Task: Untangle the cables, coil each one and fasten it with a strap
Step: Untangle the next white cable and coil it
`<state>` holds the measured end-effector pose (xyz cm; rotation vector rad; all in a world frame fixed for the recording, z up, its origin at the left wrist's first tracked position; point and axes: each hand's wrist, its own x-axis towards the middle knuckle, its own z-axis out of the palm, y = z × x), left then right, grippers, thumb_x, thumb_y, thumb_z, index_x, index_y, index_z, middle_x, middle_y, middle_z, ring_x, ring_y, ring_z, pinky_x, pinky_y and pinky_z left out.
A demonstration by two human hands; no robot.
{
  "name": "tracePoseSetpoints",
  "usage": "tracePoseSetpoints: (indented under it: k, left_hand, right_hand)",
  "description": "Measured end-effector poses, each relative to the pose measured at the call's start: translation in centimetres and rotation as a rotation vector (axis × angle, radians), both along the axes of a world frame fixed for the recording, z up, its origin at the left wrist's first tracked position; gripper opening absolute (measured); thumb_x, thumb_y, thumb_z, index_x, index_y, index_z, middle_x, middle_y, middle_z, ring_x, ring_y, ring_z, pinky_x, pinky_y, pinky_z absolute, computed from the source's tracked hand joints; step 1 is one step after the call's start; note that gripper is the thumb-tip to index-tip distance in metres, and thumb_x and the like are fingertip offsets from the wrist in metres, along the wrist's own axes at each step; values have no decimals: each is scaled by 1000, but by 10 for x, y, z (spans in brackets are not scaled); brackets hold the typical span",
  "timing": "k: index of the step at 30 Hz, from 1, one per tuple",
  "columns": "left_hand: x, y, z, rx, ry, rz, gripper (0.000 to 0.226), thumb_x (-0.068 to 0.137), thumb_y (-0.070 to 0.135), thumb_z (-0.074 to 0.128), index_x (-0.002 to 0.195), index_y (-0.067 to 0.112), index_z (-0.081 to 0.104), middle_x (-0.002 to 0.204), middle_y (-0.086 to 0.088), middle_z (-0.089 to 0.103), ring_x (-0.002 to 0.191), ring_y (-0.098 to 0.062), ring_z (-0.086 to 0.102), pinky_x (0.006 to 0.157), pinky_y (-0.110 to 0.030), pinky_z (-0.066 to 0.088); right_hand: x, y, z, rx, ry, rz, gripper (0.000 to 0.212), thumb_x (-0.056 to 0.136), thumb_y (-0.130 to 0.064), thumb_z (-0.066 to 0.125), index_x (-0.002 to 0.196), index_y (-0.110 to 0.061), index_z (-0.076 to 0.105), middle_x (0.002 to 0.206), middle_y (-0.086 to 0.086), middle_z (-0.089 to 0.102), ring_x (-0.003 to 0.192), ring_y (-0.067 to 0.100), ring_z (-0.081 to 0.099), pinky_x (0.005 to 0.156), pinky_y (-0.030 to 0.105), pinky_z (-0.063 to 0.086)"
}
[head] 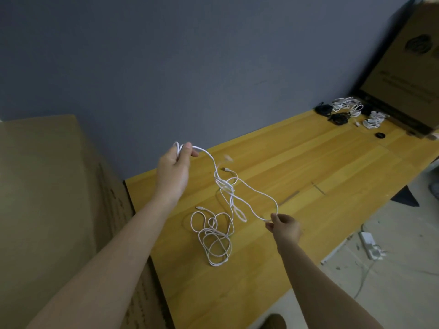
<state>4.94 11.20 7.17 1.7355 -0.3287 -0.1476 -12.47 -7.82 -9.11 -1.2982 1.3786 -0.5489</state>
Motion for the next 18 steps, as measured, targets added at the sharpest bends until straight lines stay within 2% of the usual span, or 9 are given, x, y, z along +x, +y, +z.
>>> tracePoseSetpoints:
  k: [2,3,5,7,8,10,13,16,18]
  left_hand:
    - [-3,0,1,15,-15,-43,33,100,34,45,72,25,61,53,7,34,48,-12,30,50,-28,26]
    - [-4,-1,2,23,-16,-84,33,100,34,46,72,24,62,51,9,34,47,-13,29,49,-27,25]
    - [-10,-2,3,68,-25,-191,33,100,33,46,73,22,62,44,9,42,47,-13,28,49,-26,24]
    - [-16,-3,3,120,-39,-272,32,99,32,48,72,22,62,42,10,43,46,-12,30,48,-25,25]
    - [-18,-4,3,125,-42,-296,32,99,32,48,72,23,62,43,9,38,44,-9,30,47,-24,26]
    - [-20,-6,2,128,-46,-329,31,98,32,49,71,24,63,51,5,31,43,-6,28,45,-22,26]
    - [-20,-7,3,123,-42,-349,30,98,32,50,71,24,63,56,-3,29,45,-8,26,45,-22,24]
    - [-21,-5,3,106,-39,-333,31,98,30,49,72,23,63,54,0,30,43,-6,26,45,-20,25]
    - [-20,-3,1,120,-51,-322,31,98,30,49,72,23,64,56,-2,30,45,-8,27,45,-20,25]
  right_hand:
    - [6,-1,12,41,-124,5,16,93,-6,58,107,1,60,78,8,62,44,8,62,50,20,51]
    - [11,-2,17,73,-195,16,21,94,-5,58,115,-5,56,90,11,61,50,13,64,51,20,53]
    - [24,-2,28,83,-244,85,37,94,-9,59,128,-17,49,112,12,55,72,23,65,67,32,57]
    - [33,5,42,-128,-84,234,39,93,-18,61,130,-23,50,126,6,49,96,24,61,82,37,52]
    - [35,13,52,-260,-47,313,37,92,-19,61,129,-24,53,126,2,47,99,20,58,82,31,48]
    - [41,34,69,-419,-156,493,34,91,-18,63,124,-26,57,122,-4,48,98,12,56,77,20,44]
    - [58,66,81,-487,-212,797,40,88,-29,66,127,-23,57,117,-10,54,96,7,56,79,21,48]
    - [72,75,69,-552,-70,861,31,86,-27,70,113,-12,66,99,1,64,84,15,58,75,28,46]
    - [72,74,58,-556,-19,844,18,84,-25,73,97,-12,71,87,1,62,74,8,55,69,21,41]
